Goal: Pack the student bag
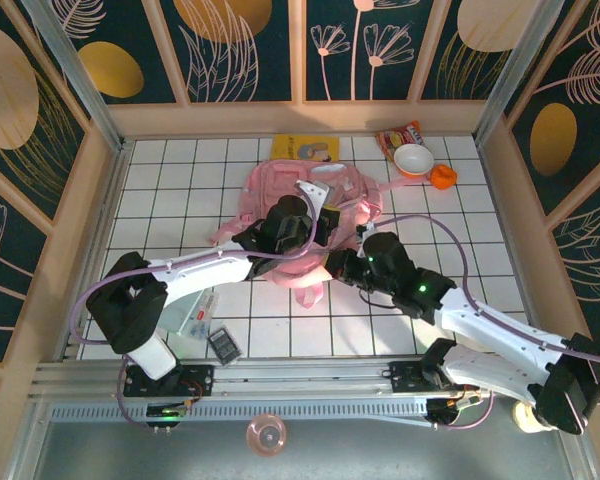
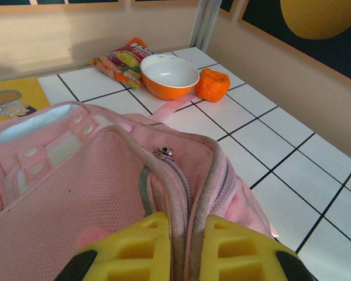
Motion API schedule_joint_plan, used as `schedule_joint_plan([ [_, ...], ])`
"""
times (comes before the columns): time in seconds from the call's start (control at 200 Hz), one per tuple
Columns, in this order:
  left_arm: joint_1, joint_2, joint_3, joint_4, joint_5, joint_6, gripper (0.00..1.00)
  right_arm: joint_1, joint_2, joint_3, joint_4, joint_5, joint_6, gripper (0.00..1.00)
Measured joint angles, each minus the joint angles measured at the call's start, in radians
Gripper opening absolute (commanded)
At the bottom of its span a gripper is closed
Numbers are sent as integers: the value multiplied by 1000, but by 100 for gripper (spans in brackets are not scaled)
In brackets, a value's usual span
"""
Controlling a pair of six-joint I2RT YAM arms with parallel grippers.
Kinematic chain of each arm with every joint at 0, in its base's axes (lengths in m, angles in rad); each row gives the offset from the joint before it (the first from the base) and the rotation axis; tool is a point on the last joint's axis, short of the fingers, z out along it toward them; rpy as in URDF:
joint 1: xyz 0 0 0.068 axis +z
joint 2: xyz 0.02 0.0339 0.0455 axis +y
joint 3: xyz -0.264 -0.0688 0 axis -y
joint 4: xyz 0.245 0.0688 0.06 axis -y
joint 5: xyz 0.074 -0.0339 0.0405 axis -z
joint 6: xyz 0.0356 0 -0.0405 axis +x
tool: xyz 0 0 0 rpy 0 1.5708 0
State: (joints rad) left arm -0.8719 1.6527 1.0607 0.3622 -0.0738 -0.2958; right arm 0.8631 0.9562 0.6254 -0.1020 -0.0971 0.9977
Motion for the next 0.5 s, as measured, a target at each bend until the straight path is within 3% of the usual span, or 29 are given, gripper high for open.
schedule_joint_plan([
  [0.13, 0, 2, 0, 0, -2, -14, 0, 18, 16, -4, 29, 26, 42, 0],
  [0.215, 0, 2, 0, 5, 6, -16, 0, 23, 15, -4, 33, 36, 60, 16],
  [0.36, 5, 2, 0, 55, 6, -12, 0, 54, -36, -3, -14, -46, 35, 60],
  [0.5, 16, -1, -8, 97, 43, 7, 0, -11, -155, 24, -116, -74, 10, 83],
])
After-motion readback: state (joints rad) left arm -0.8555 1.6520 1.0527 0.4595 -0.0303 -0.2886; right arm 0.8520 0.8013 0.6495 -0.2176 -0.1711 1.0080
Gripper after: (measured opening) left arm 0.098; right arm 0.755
